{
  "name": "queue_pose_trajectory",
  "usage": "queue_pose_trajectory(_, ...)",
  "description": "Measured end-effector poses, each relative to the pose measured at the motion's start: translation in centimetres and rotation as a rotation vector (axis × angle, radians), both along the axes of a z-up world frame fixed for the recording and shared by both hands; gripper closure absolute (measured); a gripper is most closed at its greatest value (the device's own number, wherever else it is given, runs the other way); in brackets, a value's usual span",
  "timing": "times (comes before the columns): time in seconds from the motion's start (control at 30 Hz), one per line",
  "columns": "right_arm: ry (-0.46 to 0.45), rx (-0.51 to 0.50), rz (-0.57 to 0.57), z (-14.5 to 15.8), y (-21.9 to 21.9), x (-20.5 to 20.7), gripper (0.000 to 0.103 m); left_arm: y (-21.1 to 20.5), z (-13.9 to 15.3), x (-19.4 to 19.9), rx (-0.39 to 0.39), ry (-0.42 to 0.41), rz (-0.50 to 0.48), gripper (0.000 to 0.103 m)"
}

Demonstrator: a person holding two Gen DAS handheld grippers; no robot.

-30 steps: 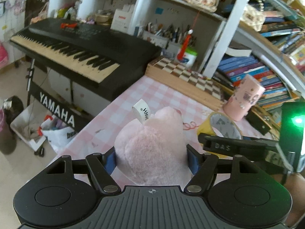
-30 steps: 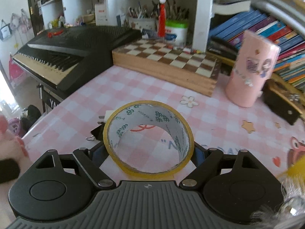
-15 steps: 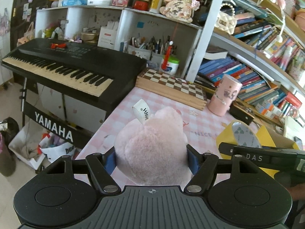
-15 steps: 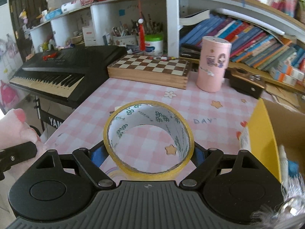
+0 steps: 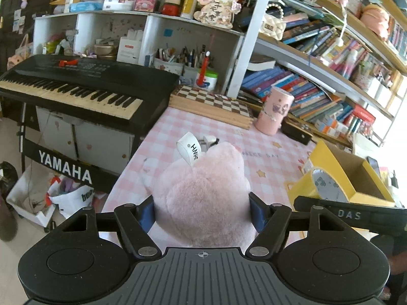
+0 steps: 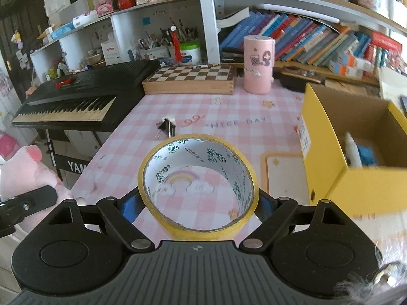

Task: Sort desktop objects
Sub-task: 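Carry the pink pig in the left tool and tape roll in the right tool to the yellow box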

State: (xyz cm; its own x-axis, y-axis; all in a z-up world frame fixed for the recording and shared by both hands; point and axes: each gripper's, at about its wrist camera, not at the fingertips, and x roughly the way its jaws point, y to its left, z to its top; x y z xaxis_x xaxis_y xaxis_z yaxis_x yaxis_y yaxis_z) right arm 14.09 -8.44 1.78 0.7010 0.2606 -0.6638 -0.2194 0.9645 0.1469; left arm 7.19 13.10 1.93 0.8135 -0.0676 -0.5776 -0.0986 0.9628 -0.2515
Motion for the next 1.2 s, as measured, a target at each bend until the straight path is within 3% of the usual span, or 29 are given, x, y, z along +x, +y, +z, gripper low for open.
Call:
queue_pose_trajectory(0.3,0.057,0.009,-0.076,-1.2,-0.9,-5.9,0.018,-0.1,-1.0,-2.8,-0.015,0.04,-0.053,0.032)
queue_pose_trajectory(0.53,0.123,-0.005,-0.168,-2.3,-2.6,-9.0,0.018,-2.4,-1.4,-3.0,-0.012,0.057,-0.189,0.032)
queue_pose_trajectory(1.2,0.141,0.014,-0.458,-3.3,-11.0,-13.6,0.018,-12.2,-2.1,-1.5,0.02,0.088,-0.525,0.032)
